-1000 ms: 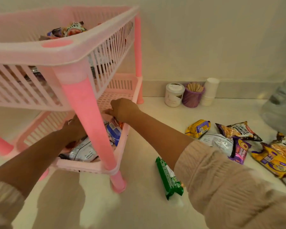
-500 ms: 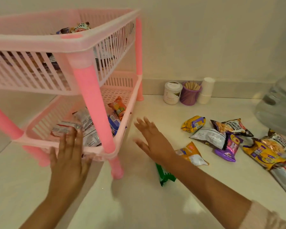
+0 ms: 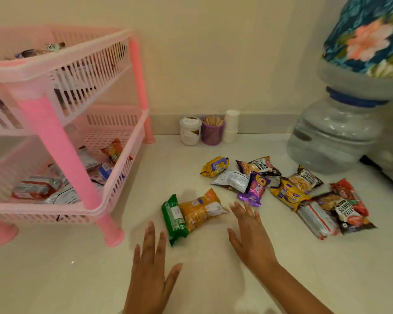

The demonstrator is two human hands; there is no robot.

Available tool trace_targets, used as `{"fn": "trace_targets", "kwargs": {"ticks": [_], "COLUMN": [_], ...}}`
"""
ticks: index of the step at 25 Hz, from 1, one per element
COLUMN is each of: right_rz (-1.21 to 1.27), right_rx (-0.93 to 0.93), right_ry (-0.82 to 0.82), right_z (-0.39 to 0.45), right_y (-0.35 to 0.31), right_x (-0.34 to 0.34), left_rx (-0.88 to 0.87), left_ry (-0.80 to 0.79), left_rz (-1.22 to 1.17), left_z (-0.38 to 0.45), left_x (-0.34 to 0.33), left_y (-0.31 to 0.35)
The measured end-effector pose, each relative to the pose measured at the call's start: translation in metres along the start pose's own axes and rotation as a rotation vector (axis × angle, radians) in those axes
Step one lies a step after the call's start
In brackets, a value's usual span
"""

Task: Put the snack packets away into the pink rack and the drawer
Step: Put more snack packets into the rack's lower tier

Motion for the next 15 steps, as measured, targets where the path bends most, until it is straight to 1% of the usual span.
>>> {"fn": "trace_targets", "kwargs": {"ticks": [2,7,11,12,15], "right_rz": [-0.038,-0.108,-0.178,-0.178,-0.180], "right_rx": [-0.046,-0.149,-0.198,-0.221,-0.280], "right_ry": [0.031,0.171,0.242,0.255,0.263], "right_z": [-0.021,-0.055,-0.068,-0.072,-0.078], "right_y": [0.034,0.103,0.152,0.165,0.198], "right_x": [0.008,0.040,0.064,0.068,0.076], "left_rx": [-0.040,-0.090,-0.180,-0.197,-0.199], "left_ry": [-0.021,-0.150,-0.277,-0.291,-0.239], "left_rz": [0.008,0.019,0.192,0.214,0.216], "left_z": [0.008,0.013,0.008,0.011,0.032], "left_x": [-0.015,-0.069,-0.116,-0.124,-0.138], "left_y": [0.026,0.073,0.099,0.107,0.119]}}
Point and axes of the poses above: each hand's wrist, its own z-axis towards the middle knuckle, its own x-axis out of the back of the hand, y = z × x, the point moved 7 cm from there along z, towards the middle knuckle, and after that the axes turned 5 degrees about -z, right-handed, at the moved point
